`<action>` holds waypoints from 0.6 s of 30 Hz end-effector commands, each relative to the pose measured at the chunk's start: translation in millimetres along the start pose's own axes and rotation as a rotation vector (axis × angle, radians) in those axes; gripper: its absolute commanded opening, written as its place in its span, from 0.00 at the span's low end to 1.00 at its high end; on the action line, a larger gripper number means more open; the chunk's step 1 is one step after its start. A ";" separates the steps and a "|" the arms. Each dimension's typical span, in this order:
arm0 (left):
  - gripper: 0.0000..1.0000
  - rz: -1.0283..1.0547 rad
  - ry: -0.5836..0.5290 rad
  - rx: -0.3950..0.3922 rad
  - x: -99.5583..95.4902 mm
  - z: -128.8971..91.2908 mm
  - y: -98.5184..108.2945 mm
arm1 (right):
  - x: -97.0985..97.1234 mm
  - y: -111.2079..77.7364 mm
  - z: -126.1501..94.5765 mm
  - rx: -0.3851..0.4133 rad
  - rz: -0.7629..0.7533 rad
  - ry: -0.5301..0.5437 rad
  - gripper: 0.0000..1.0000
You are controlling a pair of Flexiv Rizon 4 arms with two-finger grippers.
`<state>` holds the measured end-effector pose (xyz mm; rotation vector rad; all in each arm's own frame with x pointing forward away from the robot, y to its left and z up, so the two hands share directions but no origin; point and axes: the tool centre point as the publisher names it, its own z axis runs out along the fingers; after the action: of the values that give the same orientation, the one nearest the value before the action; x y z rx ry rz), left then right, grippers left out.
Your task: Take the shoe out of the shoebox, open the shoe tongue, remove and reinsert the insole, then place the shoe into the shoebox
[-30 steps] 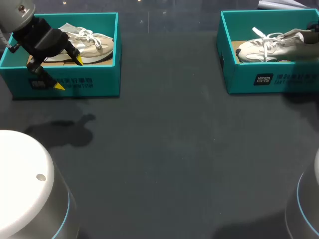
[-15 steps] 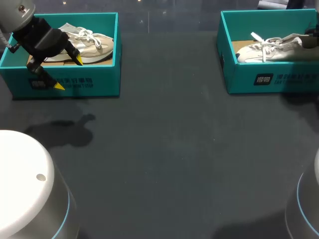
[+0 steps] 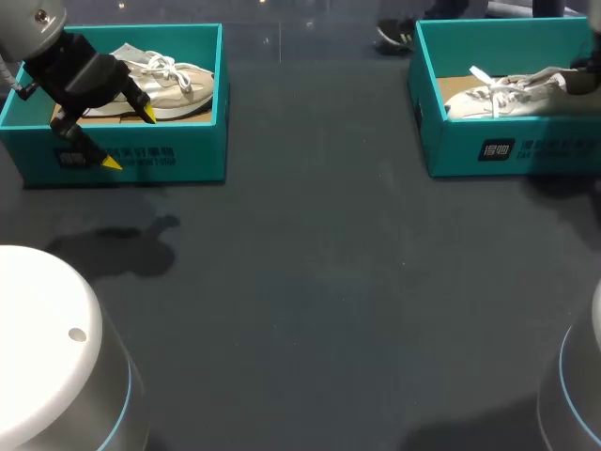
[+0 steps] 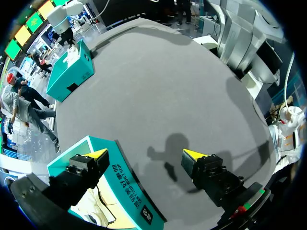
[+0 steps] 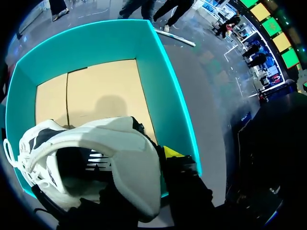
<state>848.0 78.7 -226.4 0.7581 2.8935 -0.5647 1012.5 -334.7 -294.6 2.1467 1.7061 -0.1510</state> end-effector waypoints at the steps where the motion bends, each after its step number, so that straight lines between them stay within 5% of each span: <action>1: 1.00 0.001 -0.001 -0.003 1.3 -0.4 -0.3 | 6.4 -0.2 3.2 -0.001 -0.006 -0.009 0.00; 18: 1.00 0.001 -0.001 -0.003 1.3 -0.4 -0.3 | 17.1 -1.1 28.2 0.019 -0.037 -0.022 0.00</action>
<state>848.0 78.7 -226.4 0.7580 2.8935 -0.5647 1015.5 -329.0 -324.4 2.1153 1.7347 -0.1965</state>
